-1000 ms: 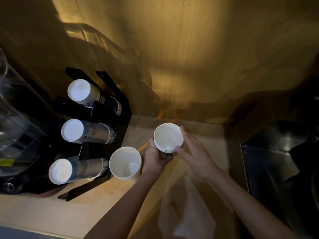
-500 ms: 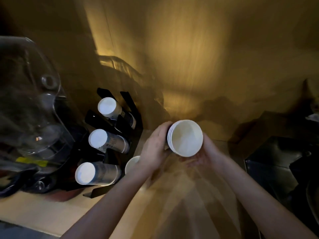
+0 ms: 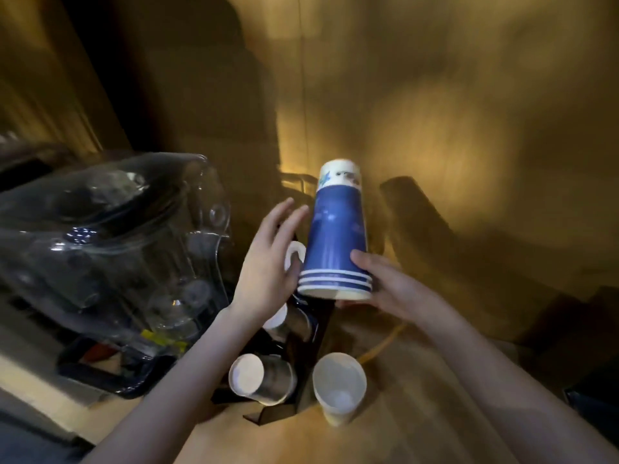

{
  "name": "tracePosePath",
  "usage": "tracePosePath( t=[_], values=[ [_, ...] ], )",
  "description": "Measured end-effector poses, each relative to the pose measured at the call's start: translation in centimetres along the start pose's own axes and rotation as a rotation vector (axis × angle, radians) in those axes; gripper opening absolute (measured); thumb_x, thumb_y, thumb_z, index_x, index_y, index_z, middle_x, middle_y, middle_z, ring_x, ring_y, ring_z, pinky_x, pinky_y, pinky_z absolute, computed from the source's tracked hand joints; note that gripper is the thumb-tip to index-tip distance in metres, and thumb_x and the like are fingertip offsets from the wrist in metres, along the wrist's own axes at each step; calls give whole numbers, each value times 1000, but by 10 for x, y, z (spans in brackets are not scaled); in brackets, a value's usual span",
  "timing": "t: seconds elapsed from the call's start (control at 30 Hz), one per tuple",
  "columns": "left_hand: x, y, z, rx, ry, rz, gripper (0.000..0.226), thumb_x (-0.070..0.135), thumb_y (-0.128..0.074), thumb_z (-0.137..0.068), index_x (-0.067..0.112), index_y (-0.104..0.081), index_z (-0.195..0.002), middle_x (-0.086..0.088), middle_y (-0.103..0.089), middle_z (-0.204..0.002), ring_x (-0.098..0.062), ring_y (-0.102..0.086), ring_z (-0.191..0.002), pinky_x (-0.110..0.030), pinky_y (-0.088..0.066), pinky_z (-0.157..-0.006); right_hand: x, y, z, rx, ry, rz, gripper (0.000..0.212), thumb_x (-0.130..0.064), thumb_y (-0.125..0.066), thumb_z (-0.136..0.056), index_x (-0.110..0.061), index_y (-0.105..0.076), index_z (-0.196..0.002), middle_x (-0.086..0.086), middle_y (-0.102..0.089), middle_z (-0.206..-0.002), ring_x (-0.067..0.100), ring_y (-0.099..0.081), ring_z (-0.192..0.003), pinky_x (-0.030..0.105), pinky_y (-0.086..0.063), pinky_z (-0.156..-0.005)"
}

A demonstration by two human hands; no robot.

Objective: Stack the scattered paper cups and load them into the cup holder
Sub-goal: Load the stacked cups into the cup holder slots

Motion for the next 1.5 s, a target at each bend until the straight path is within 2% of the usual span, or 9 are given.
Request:
tracePosePath(
  t=[0.07,0.17,0.27,0.37,0.63,0.77,0.93,1.17,1.5],
  values=[
    [-38,17,-7,87,292,277,56,6,-45,-75,18,-43,-129,-8,-51,-129,-10,-48,-118,-29,-38,-107,-19,-3,-16,96,120,53,75,-42,-89,-32,-18,-62,-98,-5,-77,-87,12,-72,-81,30,-60,-69],
    [-64,24,-21,63,488,583,47,28,-45,-80,30,-44,-126,-2,-55,-126,-12,-53,-116,-39,-42,-105,-38,-6,-40,215,227,254,78,-22,-87,-51,-15,-52,-120,-4,-70,-109,12,-66,-100,32,-53,-91],
    [-55,27,-36,-49,422,566,67,36,-59,-80,22,-29,-138,-3,-46,-138,1,-49,-113,-14,-45,-95,-39,-11,-62,294,242,489,98,-24,-87,-52,-18,-35,-135,1,-55,-134,16,-52,-122,40,-42,-106],
    [-55,31,-46,-26,388,500,84,43,-67,-70,23,-25,-139,8,-47,-130,-4,-47,-117,-18,-42,-97,-30,-19,-78,329,258,618,102,-20,-88,-53,-20,-29,-136,5,-47,-139,19,-46,-125,38,-41,-103],
    [-62,23,-40,-8,330,306,62,36,-74,-66,23,-47,-120,22,-56,-102,18,-52,-94,2,-40,-76,-2,-5,-94,359,235,758,94,-23,-85,-57,-23,-29,-133,4,-51,-130,19,-51,-118,32,-44,-96],
    [-71,14,-34,-31,328,197,62,42,-74,-60,24,-50,-114,10,-59,-109,-4,-53,-100,-17,-43,-86,7,-3,-98,361,247,855,89,-26,-82,-56,-20,-32,-131,6,-49,-130,21,-49,-120,42,-45,-101],
    [-78,-6,-21,-55,333,174,64,28,-82,-63,21,-51,-119,6,-52,-114,-2,-46,-102,4,-30,-83,3,-6,-90,433,318,866,82,-32,-79,-63,-16,-36,-131,7,-49,-130,20,-46,-122,37,-44,-98],
    [-91,-54,2,-187,373,211,59,23,-76,-71,15,-48,-123,-1,-50,-120,-9,-46,-111,7,-28,-84,-12,-18,-72,455,425,1183,74,-23,-74,-67,-15,-40,-132,7,-53,-131,23,-45,-125,30,-33,-101],
    [-115,-77,4,-333,562,154,65,28,-74,-72,15,-42,-127,-6,-52,-131,-22,-46,-122,-25,-36,-90,-10,-35,-76,439,358,1685,77,-30,-62,-75,-8,-28,-141,11,-52,-134,30,-41,-126,41,-29,-106]
  ],
)
Point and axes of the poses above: each hand's wrist, its own z-axis away from the middle knuckle, its own y-axis out of the back of the hand, x = y × z, the point moved 10 cm from there along -z, towards the middle knuckle
